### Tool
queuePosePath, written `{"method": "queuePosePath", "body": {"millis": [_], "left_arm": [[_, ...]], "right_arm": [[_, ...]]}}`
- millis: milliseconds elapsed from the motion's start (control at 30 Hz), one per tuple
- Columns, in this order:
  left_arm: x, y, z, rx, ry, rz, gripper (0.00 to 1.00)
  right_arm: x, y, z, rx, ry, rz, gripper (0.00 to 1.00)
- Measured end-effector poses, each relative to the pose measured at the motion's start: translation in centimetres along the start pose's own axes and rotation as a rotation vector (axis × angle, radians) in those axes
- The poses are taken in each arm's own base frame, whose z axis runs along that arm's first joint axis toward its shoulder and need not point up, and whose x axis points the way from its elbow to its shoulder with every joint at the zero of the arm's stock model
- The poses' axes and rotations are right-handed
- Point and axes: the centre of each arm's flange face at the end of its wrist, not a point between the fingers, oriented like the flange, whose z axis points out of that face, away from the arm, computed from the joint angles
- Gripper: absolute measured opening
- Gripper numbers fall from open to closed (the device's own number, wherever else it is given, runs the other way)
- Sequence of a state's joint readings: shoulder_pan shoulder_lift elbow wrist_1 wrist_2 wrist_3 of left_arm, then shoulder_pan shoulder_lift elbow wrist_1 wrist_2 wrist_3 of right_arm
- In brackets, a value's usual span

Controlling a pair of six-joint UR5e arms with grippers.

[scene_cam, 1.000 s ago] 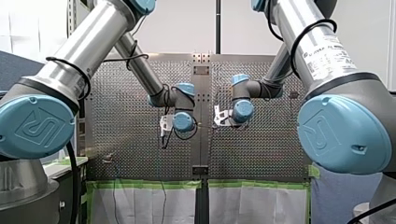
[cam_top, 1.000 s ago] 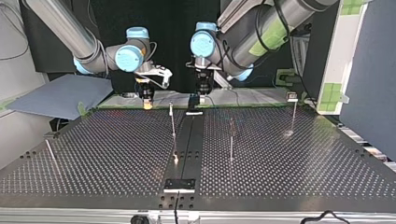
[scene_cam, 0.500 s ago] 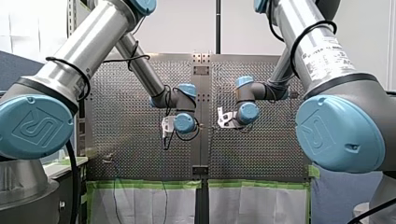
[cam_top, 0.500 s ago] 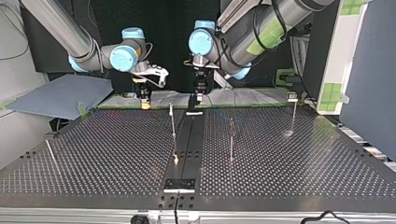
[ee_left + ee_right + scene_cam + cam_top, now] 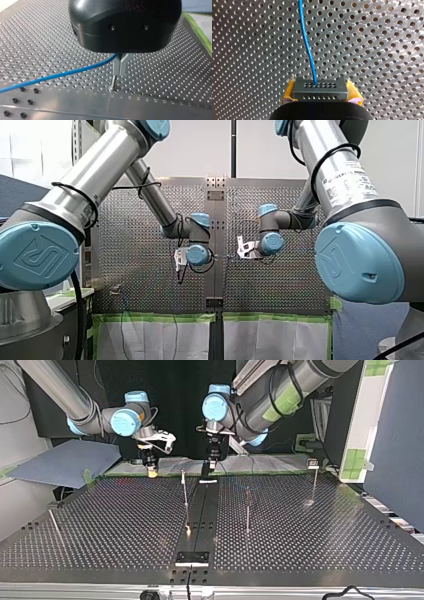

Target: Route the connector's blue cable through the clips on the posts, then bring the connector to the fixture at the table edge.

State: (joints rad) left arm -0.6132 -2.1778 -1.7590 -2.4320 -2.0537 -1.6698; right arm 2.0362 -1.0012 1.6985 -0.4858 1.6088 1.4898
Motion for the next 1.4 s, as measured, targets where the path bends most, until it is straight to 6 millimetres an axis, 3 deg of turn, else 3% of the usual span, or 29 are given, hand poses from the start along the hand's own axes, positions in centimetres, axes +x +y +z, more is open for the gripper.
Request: {"method": "queuePosePath", "body": {"millis": [267, 600, 1400], "left_arm": [[-0.1, 0.2, 0.8, -0.006, -0.007, -0.011, 0.0], [0.5, -0.8, 0.1, 0.025, 0.008, -0.005, 0.0], [-0.1, -1.4, 0.6, 0.04, 0.001, -0.023, 0.0]], "right_arm": [[-0.3, 1.0, 0.2, 0.0, 0.005, 0.008, 0.17], [-0.5, 2.0, 0.4, -0.013, -0.004, 0.012, 0.17], [-0.6, 2.9, 0.6, -0.016, -0.008, 0.02, 0.17]]}}
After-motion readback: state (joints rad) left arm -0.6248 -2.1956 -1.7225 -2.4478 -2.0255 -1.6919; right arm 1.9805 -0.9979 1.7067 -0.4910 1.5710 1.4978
